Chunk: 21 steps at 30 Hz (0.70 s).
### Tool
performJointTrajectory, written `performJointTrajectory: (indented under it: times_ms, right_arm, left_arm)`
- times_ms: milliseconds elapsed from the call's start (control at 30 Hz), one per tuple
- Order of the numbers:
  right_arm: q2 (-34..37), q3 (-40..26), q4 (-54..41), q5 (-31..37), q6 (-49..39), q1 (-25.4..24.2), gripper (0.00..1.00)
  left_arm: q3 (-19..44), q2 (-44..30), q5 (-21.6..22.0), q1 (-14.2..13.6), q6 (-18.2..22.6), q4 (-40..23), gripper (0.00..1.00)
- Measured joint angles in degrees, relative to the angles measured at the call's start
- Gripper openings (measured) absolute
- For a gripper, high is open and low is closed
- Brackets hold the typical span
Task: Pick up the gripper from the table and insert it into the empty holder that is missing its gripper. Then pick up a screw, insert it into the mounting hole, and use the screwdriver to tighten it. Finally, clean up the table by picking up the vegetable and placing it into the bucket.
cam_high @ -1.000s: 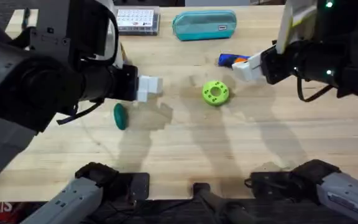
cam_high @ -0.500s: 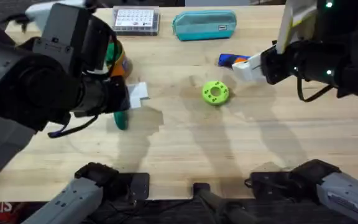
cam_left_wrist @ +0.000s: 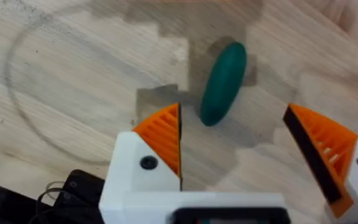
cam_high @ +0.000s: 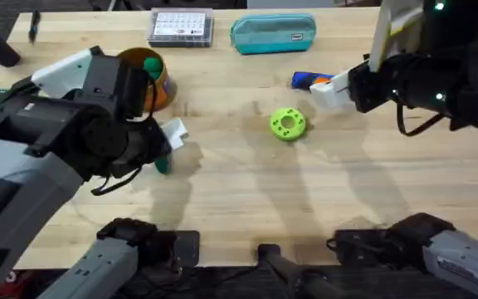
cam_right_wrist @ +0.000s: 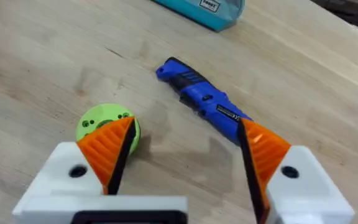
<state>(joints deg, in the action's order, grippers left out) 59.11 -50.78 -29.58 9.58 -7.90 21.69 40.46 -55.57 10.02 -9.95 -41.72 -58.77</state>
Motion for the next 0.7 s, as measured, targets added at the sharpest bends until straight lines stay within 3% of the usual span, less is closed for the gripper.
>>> performJointTrajectory:
  times_ms: [267, 533, 700]
  right_arm:
    - [0.0, 0.0, 0.0, 0.0, 0.0, 0.0, 0.969]
    - [0.0, 0.0, 0.0, 0.0, 0.0, 0.0, 0.969]
    - [0.0, 0.0, 0.0, 0.0, 0.0, 0.0, 0.969]
  left_arm:
    - [-1.8, -1.1, -3.0, 6.5, 3.4, 5.3, 0.986]
    - [-2.0, -8.4, -6.6, 6.7, 7.0, 8.4, 0.986]
    - [-2.0, -11.8, -7.7, 6.8, 7.2, 8.4, 0.811]
